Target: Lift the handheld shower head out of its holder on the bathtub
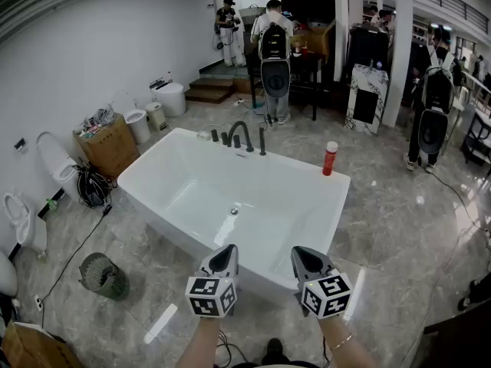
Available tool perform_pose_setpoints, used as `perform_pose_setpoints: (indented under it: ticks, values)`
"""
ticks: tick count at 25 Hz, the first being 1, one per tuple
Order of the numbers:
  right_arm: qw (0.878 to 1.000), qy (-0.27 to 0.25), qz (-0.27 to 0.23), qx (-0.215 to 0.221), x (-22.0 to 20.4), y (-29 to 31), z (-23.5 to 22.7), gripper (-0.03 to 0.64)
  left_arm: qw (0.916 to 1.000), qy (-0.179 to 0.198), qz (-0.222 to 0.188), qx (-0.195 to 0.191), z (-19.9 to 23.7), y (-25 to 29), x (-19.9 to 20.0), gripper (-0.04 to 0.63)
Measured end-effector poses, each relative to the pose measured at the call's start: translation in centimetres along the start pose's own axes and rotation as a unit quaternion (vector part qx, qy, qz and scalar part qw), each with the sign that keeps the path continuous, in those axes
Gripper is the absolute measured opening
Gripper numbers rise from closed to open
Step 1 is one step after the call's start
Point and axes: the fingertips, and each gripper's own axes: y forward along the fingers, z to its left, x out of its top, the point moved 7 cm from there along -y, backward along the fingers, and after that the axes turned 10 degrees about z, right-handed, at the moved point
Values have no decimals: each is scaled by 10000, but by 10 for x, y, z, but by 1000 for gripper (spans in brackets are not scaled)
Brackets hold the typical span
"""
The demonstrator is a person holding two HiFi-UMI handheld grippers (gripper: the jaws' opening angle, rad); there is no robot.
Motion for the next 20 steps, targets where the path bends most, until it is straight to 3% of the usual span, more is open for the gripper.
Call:
perform_pose_setpoints:
  ticks: [20]
  values:
    - [9995,249,13,191,-3,4,-25,6,9997,127,25,187,-7,13,11,20]
